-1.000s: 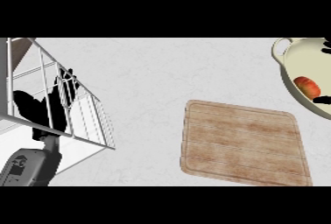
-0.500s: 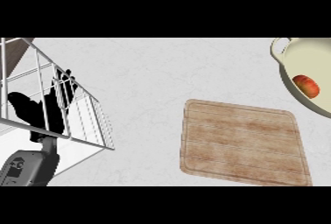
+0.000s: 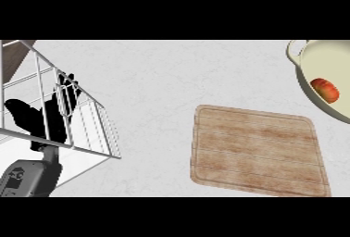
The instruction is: Pick the squash from the cutting board and place it in the pot
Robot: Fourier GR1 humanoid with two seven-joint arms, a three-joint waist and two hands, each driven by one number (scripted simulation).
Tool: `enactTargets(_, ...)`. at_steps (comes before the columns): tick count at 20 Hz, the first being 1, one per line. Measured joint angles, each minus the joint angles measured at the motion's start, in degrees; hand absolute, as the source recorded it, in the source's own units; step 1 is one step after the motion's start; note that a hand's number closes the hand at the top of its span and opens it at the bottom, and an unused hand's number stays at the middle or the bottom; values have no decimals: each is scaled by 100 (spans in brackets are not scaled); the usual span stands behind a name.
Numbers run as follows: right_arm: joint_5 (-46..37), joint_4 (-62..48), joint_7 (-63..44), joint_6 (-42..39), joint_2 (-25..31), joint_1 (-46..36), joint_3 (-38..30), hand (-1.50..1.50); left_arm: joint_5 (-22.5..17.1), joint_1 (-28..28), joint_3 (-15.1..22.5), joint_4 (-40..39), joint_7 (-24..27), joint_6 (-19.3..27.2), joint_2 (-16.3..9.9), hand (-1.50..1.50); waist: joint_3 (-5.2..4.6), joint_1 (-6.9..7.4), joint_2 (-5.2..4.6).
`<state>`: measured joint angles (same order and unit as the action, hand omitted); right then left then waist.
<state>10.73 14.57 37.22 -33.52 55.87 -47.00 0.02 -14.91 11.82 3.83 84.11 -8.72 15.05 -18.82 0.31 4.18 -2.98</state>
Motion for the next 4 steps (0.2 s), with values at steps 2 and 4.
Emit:
enactTargets(2, 32, 40, -52, -33, 55, 8, -21, -150, -5, 6, 3, -8, 11, -21, -4, 0, 3, 7, -3)
enactTargets(4, 57, 82, -99, -76, 91, 49, -30, -150, -10, 3, -1, -7, 30, -7, 11, 0, 11, -6, -8)
